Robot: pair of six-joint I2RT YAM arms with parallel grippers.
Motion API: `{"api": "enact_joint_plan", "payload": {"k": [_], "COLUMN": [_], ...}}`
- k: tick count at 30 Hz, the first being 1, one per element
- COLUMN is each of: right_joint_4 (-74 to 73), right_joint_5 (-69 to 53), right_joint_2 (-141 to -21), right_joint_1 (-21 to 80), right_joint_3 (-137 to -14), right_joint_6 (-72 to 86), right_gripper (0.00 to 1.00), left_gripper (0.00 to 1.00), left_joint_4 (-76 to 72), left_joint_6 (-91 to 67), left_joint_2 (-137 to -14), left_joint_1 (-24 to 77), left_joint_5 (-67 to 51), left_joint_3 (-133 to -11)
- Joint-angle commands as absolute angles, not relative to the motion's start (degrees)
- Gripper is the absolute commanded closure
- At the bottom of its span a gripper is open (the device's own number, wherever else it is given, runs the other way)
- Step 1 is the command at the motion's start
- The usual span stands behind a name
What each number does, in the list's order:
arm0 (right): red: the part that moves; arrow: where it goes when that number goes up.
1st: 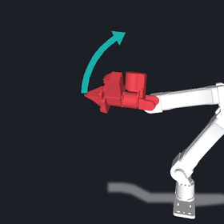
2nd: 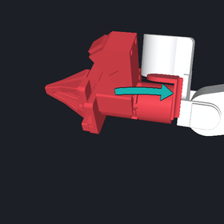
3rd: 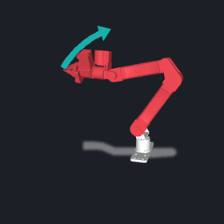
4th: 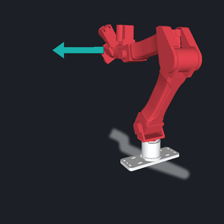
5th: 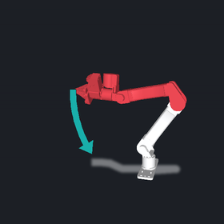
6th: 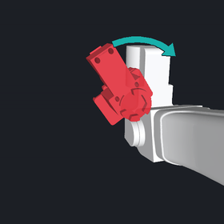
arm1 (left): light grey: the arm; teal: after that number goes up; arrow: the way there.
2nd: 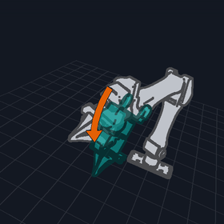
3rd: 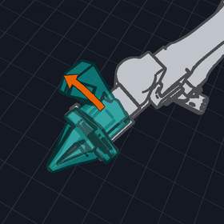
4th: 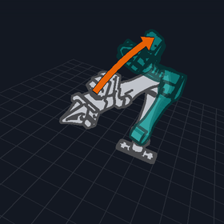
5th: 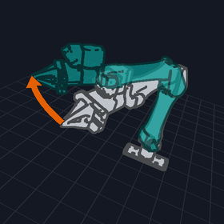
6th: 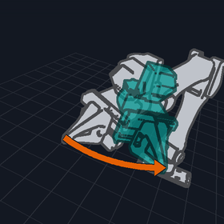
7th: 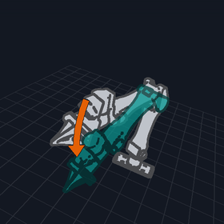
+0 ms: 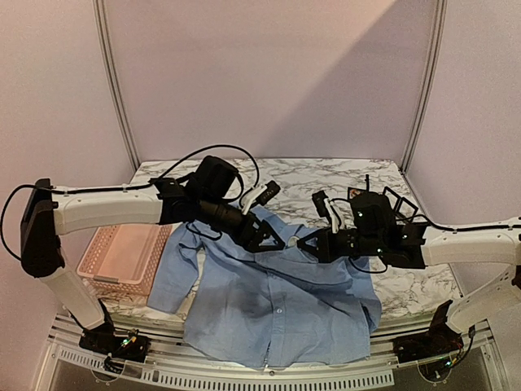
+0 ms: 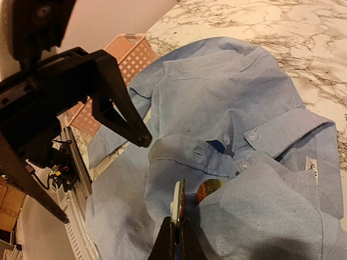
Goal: Remove the brooch from the garment
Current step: Pick up the brooch from the flattened clothing, then pass from the right arm to the left
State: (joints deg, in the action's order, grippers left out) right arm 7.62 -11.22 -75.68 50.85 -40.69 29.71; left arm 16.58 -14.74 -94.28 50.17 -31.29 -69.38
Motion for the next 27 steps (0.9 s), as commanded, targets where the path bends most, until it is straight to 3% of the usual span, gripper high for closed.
{"api": "enact_joint_plan", "payload": {"k": [1, 8, 14, 27], "right_joint_4": [12.47, 13.85, 12.9, 15.18], "right_joint_5": [-19.19, -27.39, -30.82, -38.94], "right_joint_2": [-74.81, -74.69, -75.75, -77.93], "right_joint_1": [49.34, 46.46, 45.61, 43.48], "right_joint_3": [-39.57, -38.79, -39.2, -39.98], "right_joint_6": [29.58, 30.0, 29.56, 30.14], "right_gripper": [1.0, 1.0, 1.0, 1.0], "left_gripper": [0.15, 0.29, 0.46, 0.65], "left_joint_4": [16.29, 13.53, 12.26, 10.05], "left_joint_6": [-15.91, -17.97, -18.82, -19.99], "left_joint_2": [-96.89, -99.07, -100.01, -100.74], "left_joint_1": [49.04, 48.34, 48.34, 48.42], "left_joint_5": [-32.81, -37.81, -40.07, -43.97], "left_joint_3": [-69.85, -69.52, -69.41, -68.95]}}
